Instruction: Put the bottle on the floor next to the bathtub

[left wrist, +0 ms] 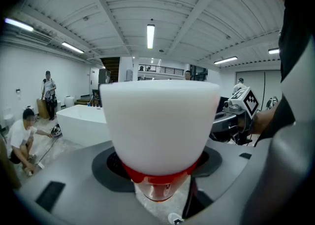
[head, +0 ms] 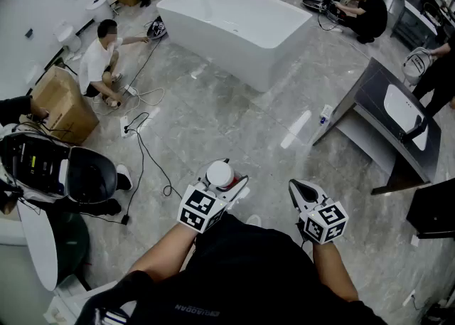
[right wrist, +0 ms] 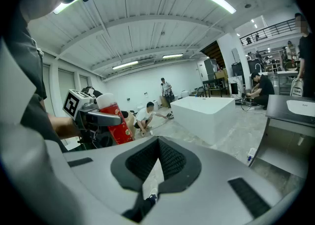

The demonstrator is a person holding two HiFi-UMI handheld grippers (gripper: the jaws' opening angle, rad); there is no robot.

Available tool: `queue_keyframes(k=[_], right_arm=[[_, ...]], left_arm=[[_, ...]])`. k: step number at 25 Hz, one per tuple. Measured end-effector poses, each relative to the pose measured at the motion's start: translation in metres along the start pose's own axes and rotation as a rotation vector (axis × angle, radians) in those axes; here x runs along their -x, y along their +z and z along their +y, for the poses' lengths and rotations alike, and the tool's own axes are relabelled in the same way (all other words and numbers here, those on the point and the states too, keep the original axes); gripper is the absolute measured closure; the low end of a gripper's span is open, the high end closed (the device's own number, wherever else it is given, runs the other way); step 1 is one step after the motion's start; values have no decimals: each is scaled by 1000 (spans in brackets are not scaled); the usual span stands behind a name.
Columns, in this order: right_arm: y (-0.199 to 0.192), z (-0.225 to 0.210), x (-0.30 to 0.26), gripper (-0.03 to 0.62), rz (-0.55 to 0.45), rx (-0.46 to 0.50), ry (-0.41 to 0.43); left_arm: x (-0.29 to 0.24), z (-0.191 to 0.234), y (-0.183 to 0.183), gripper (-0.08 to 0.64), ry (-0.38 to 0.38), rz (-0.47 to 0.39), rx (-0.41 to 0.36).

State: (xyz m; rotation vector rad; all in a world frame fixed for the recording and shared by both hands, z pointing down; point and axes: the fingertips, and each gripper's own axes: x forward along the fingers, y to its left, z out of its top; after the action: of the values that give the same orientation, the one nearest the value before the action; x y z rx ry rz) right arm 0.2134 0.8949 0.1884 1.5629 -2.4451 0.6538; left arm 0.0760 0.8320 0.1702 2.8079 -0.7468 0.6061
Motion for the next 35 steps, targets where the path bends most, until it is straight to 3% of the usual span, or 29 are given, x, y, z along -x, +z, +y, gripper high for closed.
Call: queue_keyframes(k=[14, 22, 35], right_arm=[[8, -2, 1, 557, -27, -15, -5], [5, -1, 1, 552, -3, 57, -31], [2, -32, 19, 552, -8, 11, -47]], left_arm=[[2, 1, 4, 270, -1, 2, -4], [1, -7, -4, 270, -14, 31, -7], [-26, -18, 14, 270, -37, 41, -38]])
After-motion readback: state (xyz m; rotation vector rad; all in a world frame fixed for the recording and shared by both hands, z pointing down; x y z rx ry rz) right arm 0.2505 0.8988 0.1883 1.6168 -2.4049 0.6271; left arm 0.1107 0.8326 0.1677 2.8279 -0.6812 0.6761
